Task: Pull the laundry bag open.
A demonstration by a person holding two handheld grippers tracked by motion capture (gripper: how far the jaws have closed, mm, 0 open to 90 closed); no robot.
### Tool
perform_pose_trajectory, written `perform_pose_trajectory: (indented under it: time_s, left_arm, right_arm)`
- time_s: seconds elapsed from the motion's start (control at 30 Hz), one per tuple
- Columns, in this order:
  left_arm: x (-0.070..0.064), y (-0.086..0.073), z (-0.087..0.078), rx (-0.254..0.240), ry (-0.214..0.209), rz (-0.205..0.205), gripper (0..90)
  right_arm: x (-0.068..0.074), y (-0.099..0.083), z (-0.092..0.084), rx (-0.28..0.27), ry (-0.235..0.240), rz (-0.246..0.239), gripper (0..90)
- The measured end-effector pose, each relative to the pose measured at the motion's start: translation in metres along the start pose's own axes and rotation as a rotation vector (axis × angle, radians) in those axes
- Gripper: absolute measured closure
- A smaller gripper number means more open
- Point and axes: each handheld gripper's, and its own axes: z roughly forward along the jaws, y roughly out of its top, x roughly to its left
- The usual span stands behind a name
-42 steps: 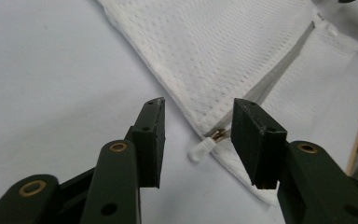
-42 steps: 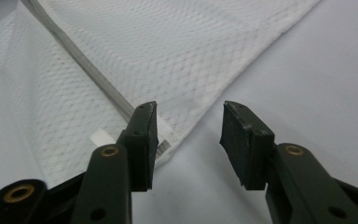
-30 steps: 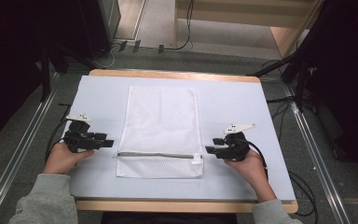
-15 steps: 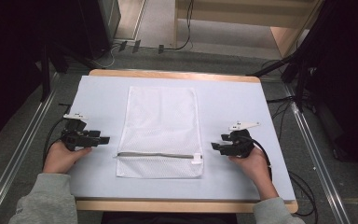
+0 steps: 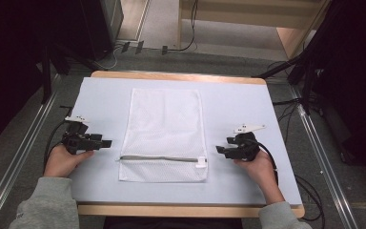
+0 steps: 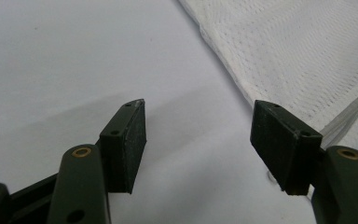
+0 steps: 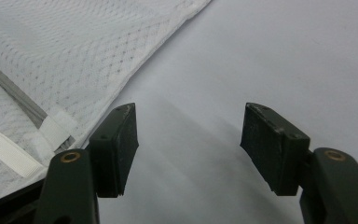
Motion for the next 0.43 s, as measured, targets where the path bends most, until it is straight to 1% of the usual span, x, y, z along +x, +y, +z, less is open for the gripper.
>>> perform_pose_trajectory:
  time_s: [0.3, 0.43]
  left_arm:
    - [0.0002, -0.0003, 0.0005, 0.005, 0.004, 0.001, 36.1]
    - [0.0004, -0.0005, 0.0009, 0.004, 0.015, 0.004, 34.7]
  right_arm:
    - [0.0001, -0.0005, 0.0014, 0.005, -0.001, -0.003, 36.6]
    - [-0.0012, -0.0013, 0.0017, 0.007, -0.011, -0.01, 33.0]
